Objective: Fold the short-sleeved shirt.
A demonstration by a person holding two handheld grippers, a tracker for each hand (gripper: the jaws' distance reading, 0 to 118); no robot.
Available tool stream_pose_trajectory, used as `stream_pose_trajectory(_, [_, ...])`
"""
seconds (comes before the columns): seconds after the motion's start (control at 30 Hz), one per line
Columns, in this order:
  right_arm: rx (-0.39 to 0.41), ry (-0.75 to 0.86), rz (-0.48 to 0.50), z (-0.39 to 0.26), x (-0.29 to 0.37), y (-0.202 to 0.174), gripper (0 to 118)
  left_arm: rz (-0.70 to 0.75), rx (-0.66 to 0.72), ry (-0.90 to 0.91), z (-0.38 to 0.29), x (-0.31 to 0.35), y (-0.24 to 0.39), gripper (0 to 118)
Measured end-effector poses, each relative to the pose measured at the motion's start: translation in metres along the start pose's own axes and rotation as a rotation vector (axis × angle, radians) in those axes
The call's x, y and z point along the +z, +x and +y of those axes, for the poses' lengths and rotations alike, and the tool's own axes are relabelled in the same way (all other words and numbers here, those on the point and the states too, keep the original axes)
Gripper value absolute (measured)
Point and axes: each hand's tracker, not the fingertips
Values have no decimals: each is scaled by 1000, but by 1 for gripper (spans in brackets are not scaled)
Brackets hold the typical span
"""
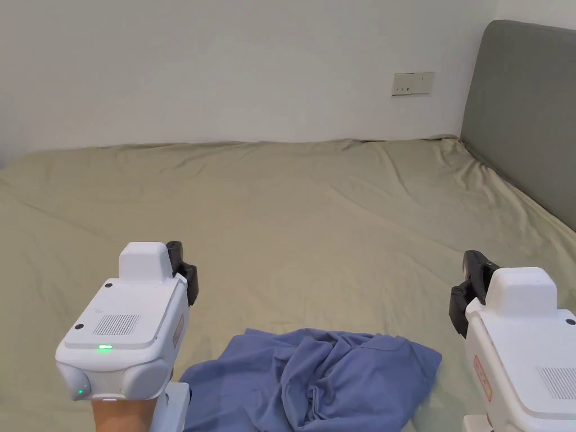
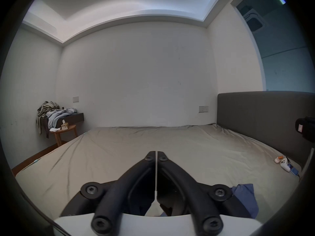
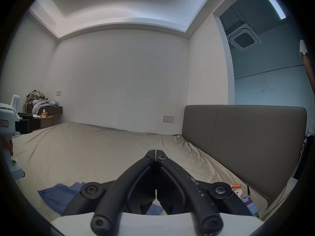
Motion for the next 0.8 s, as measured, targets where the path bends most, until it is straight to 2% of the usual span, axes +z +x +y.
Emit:
stream_pose_trajectory(0.07, [4, -2, 3, 0, -1, -2, 1, -55, 12, -9, -4, 1, -4, 0])
stream_pose_trajectory(0.23, [11, -14, 11, -4, -3, -5, 1, -26, 48, -75, -12, -7, -13, 0])
stream_pose_trajectory(0.37, [16, -35, 15, -12, -7, -7, 1, -42, 96, -312, -32, -21, -26, 0])
stream_pose_trajectory(0.63, [23, -89, 33, -28, -19, -15, 2, -91, 173, -707, -121, -37, -56, 2])
stream_pose_trajectory(0.7, [24, -102, 39, -32, -22, -16, 2, -64, 167, -756, -140, -38, -62, 12])
stream_pose_trajectory(0.73, [25, -108, 42, -34, -23, -17, 2, -40, 166, -756, -146, -38, -64, 12])
stream_pose_trajectory(0.77, [28, -114, 44, -36, -25, -18, 2, -25, 169, -772, -154, -36, -64, 32])
stream_pose_trajectory(0.8, [29, -120, 46, -38, -26, -20, 2, -16, 181, -798, -159, -38, -67, 58])
